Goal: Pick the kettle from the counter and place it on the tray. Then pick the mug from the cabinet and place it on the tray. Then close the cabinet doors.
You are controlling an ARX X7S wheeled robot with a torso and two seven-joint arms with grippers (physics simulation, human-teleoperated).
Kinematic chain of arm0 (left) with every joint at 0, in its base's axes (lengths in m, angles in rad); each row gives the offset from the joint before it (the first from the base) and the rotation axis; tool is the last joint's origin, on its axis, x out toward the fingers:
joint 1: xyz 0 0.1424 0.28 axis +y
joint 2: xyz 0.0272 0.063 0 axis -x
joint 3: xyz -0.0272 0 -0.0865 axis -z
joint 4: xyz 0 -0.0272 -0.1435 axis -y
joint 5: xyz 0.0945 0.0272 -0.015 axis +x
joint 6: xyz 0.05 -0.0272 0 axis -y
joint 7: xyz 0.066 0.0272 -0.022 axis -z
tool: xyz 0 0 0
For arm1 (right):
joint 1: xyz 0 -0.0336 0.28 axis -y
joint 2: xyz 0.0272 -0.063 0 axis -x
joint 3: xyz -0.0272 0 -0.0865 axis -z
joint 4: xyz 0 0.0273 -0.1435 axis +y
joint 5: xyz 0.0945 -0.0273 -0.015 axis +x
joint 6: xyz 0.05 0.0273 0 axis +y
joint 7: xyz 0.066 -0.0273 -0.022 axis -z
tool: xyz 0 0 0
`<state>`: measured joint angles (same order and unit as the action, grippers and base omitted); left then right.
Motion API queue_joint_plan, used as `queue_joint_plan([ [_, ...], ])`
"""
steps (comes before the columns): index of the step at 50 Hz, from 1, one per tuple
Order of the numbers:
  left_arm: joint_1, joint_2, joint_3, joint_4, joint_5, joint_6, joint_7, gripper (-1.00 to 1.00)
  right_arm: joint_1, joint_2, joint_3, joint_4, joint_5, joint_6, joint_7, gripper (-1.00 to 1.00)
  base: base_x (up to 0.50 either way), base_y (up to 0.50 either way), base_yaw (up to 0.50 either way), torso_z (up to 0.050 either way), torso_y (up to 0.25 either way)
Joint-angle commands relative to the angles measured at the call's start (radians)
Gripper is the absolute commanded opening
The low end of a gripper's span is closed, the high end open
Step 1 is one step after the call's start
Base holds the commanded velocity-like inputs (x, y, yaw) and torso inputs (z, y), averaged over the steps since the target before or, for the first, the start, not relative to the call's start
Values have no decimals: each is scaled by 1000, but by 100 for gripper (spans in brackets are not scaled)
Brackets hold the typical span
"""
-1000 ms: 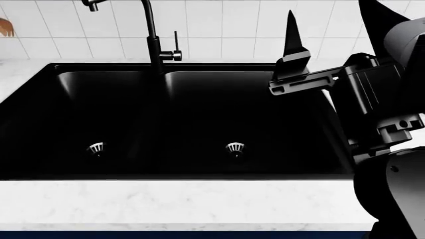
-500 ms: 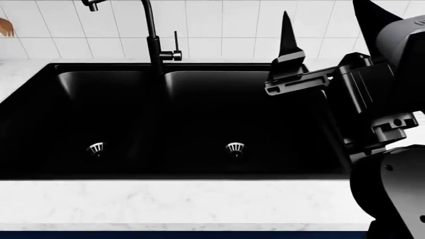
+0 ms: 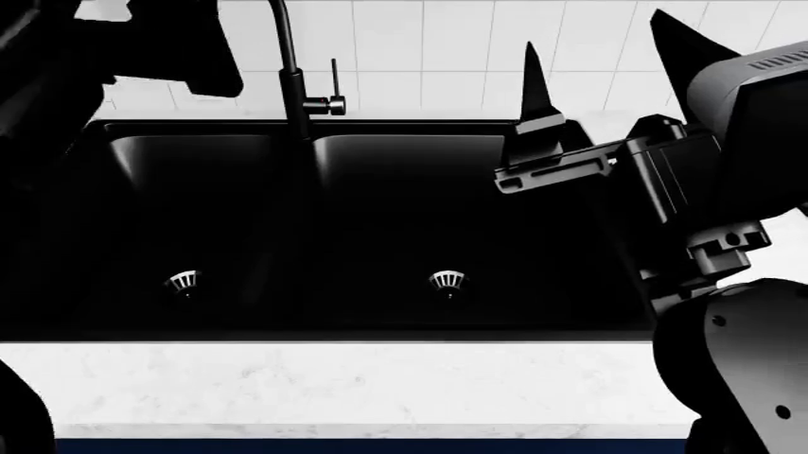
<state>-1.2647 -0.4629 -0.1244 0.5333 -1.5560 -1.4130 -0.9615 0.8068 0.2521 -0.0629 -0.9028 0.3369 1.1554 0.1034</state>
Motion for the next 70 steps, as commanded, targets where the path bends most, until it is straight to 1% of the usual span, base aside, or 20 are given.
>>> queue_joint_plan([
  [1,263,-16,-4,121,280,114,249,-100,-40,11,-6,23,-3,-42,1,100,0,0,0,0,0],
  [9,370,-38,43,134,419,204,340,-100,-61,16,-7,27,-2,-51,5,100,0,0,0,0,1],
  [12,386,-45,48,130,442,224,356,-100,-55,19,-8,23,0,-36,8,100,0,0,0,0,0],
  [18,375,-51,47,131,432,225,348,-100,-41,16,-13,25,6,-19,14,100,0,-112,0,0,0],
  [28,373,-54,51,125,435,239,353,-100,-31,18,-11,28,14,-12,18,100,0,-389,0,2,1],
  [47,415,-63,54,126,451,276,373,-100,-26,17,-11,20,25,-1,34,100,0,-390,0,0,0],
  [70,413,-73,39,125,416,275,357,-100,-15,17,-5,10,41,14,50,100,0,-394,0,0,0],
])
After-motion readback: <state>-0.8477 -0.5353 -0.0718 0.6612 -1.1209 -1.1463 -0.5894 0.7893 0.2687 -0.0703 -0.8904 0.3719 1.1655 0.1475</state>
